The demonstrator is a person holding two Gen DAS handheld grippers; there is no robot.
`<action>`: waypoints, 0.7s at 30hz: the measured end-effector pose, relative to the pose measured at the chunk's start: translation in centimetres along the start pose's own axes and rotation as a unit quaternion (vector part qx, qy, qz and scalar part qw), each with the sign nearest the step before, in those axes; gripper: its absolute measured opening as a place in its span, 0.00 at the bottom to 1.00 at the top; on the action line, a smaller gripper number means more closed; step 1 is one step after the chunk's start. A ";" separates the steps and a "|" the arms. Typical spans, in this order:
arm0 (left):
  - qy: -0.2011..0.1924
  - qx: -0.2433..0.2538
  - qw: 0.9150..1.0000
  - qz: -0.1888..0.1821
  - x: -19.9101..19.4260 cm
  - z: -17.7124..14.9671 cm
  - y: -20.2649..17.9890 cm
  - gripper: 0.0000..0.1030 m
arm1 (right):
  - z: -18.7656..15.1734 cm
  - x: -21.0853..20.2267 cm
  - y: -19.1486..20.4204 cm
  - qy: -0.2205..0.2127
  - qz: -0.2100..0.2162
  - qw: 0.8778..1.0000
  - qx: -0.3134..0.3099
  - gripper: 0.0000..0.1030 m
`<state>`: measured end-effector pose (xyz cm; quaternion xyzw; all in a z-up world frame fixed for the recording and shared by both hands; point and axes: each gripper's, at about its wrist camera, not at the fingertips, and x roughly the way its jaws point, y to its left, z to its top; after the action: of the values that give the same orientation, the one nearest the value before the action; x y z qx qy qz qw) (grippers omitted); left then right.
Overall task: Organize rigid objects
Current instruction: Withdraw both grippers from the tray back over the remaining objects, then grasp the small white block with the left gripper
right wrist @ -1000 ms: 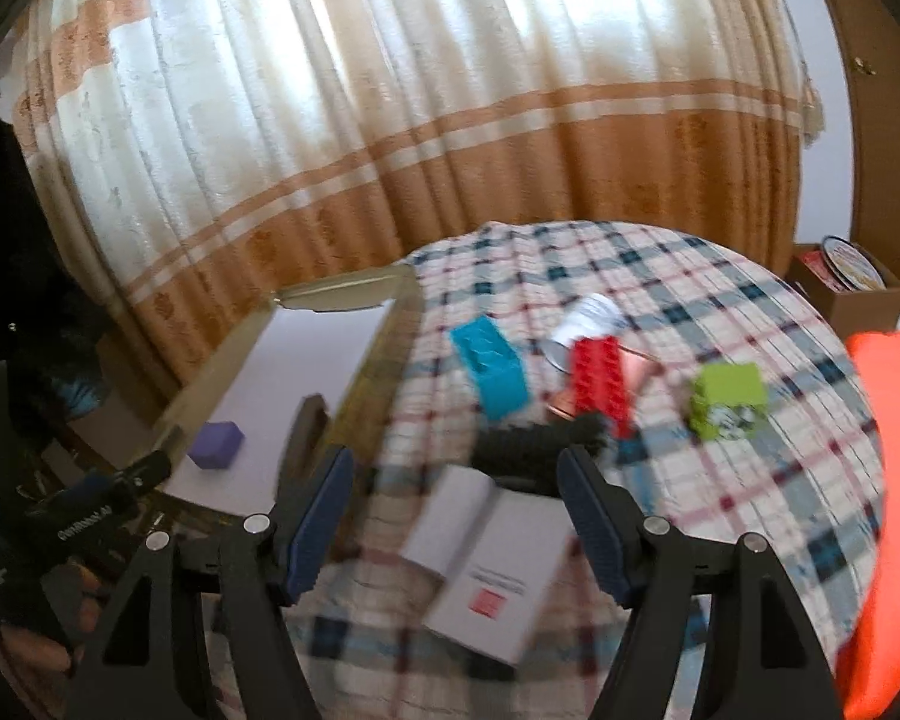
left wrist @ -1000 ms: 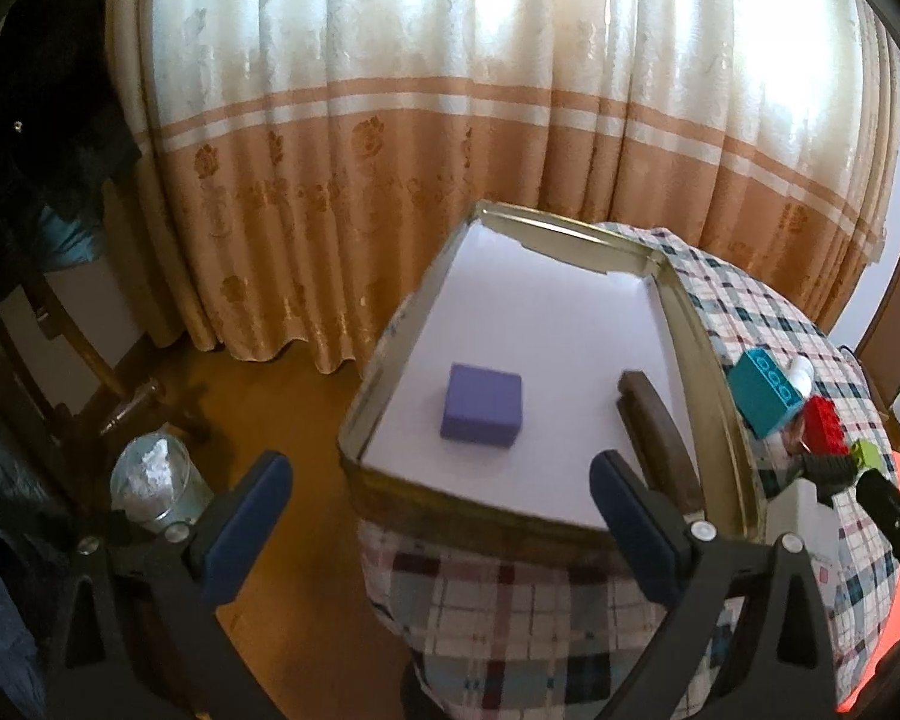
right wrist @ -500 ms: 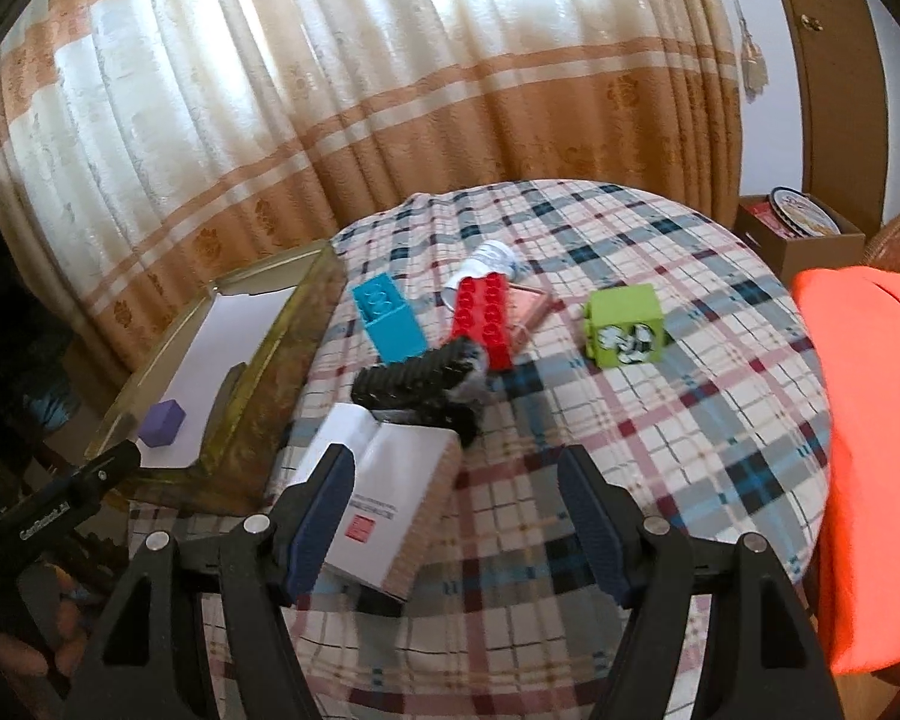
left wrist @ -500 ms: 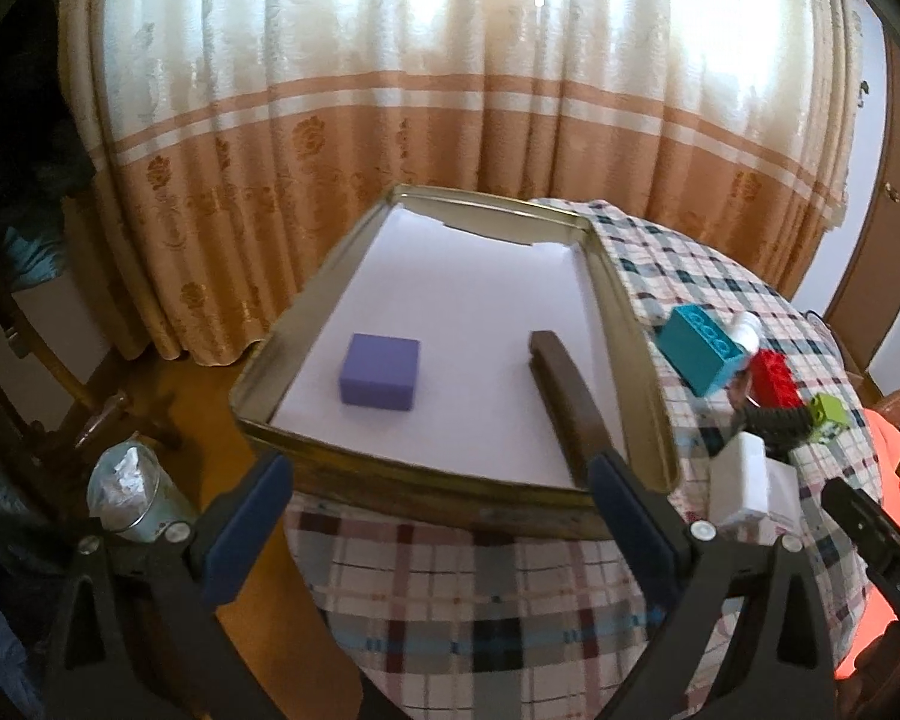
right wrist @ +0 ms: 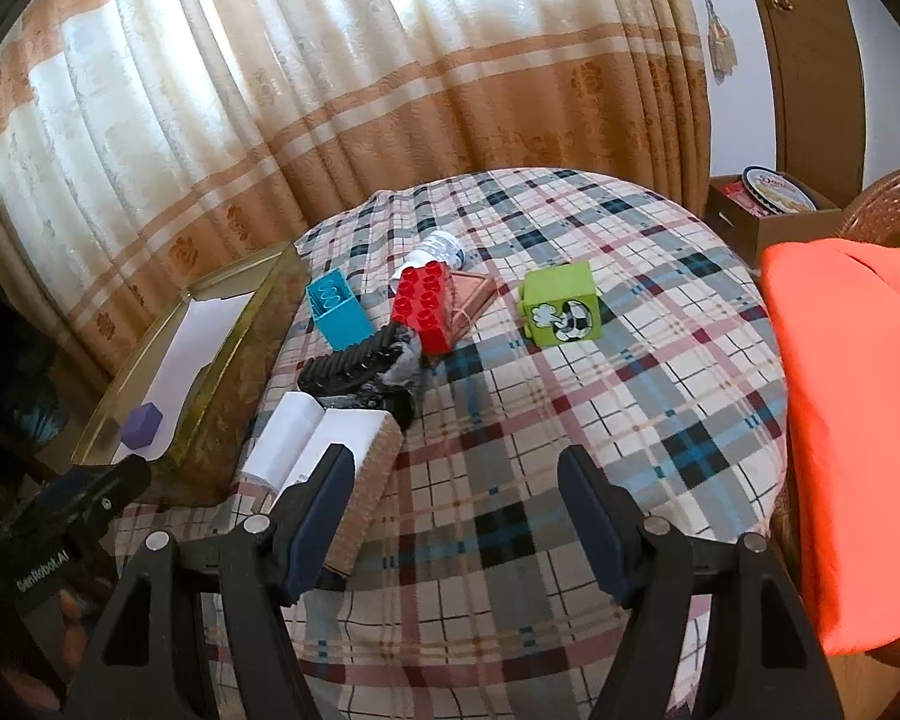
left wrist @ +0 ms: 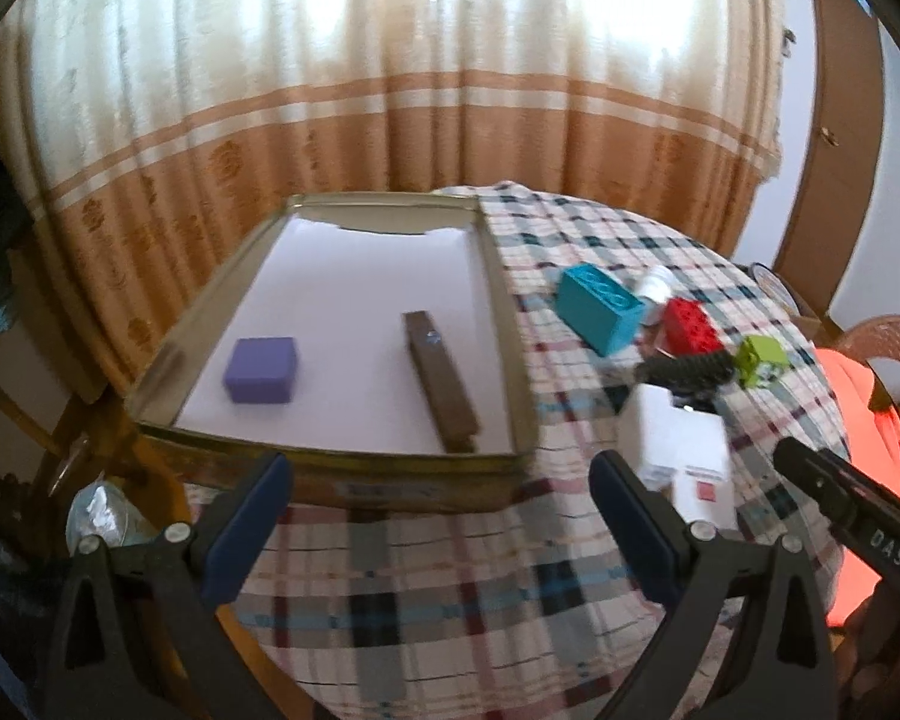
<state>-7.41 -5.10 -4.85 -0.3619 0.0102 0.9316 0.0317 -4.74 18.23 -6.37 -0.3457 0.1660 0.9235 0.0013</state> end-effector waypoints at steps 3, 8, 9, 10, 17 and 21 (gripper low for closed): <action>0.004 0.011 1.000 -0.013 0.0 0.0 -1.3 0.98 | 0.0 -0.3 -0.4 -0.002 -0.003 1.000 0.001 0.70; 0.000 0.042 0.999 -0.028 -0.3 -0.2 -3.5 0.98 | 0.1 -0.8 -1.3 -0.004 -0.004 1.000 0.010 0.70; 0.001 0.045 0.999 -0.031 -0.3 -0.2 -3.8 0.98 | 0.1 -1.0 -1.5 -0.005 -0.004 1.000 0.012 0.70; 0.002 0.049 0.998 -0.033 -0.3 -0.3 -4.2 0.98 | 0.2 -1.1 -1.7 -0.006 -0.004 1.000 0.014 0.70; 0.012 0.075 0.996 -0.041 0.3 0.2 -6.3 0.98 | 0.3 -1.5 -2.4 -0.007 -0.004 1.000 0.020 0.70; 0.017 0.090 0.995 -0.032 1.0 0.7 -7.6 0.96 | 0.2 -1.6 -2.6 -0.006 -0.002 1.000 0.022 0.70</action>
<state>-8.15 2.57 -4.94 -0.3733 0.0825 0.9192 0.0941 -3.34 20.94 -6.00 -0.3405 0.1858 0.9217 0.0116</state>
